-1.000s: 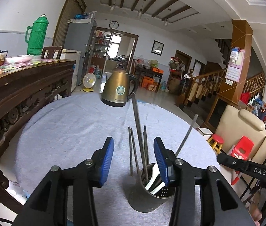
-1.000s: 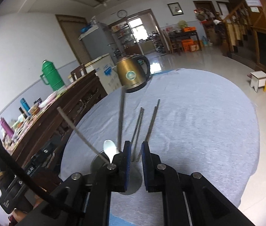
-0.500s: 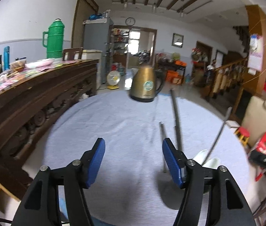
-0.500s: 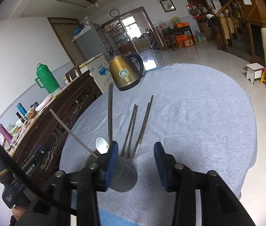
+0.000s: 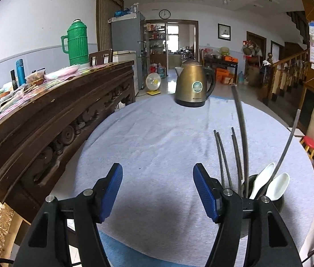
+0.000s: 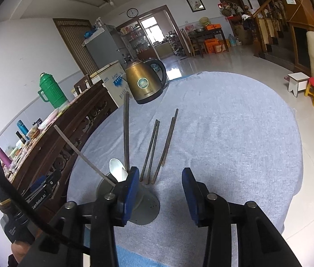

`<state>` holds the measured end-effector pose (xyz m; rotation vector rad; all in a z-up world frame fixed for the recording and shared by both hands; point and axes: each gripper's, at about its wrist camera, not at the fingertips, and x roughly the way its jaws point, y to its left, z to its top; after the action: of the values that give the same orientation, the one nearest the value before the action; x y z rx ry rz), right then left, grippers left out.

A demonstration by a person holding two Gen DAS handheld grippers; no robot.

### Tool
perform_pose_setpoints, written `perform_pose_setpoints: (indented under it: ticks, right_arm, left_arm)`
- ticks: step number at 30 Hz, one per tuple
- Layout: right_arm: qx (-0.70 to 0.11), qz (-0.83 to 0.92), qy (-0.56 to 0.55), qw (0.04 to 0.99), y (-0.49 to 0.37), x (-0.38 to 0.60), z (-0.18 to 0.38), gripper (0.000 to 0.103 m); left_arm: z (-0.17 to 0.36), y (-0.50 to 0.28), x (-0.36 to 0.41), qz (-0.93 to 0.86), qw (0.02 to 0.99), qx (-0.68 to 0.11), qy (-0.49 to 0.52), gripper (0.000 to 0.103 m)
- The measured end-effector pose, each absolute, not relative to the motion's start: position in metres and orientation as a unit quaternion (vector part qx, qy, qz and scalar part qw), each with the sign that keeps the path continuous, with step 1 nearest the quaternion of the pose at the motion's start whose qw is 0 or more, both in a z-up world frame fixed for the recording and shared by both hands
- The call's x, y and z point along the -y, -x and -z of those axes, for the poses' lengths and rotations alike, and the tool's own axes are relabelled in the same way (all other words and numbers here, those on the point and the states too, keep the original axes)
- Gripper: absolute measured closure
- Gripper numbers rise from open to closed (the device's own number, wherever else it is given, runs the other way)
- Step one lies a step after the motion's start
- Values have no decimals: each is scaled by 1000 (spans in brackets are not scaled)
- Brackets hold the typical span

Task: Organize utensils
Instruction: 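Move both tools from the cup toward the dark chopsticks on the cloth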

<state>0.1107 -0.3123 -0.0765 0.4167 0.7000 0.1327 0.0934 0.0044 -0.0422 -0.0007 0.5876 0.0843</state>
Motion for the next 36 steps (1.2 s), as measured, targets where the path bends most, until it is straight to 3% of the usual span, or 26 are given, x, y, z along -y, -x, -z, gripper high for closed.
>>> perform_pose_setpoints:
  ticks: [36]
  right_arm:
    - [-414,-40,-217,883,-161,320,136,60]
  left_arm:
    - [98,-146,-29,-84,924,-372,-12,36]
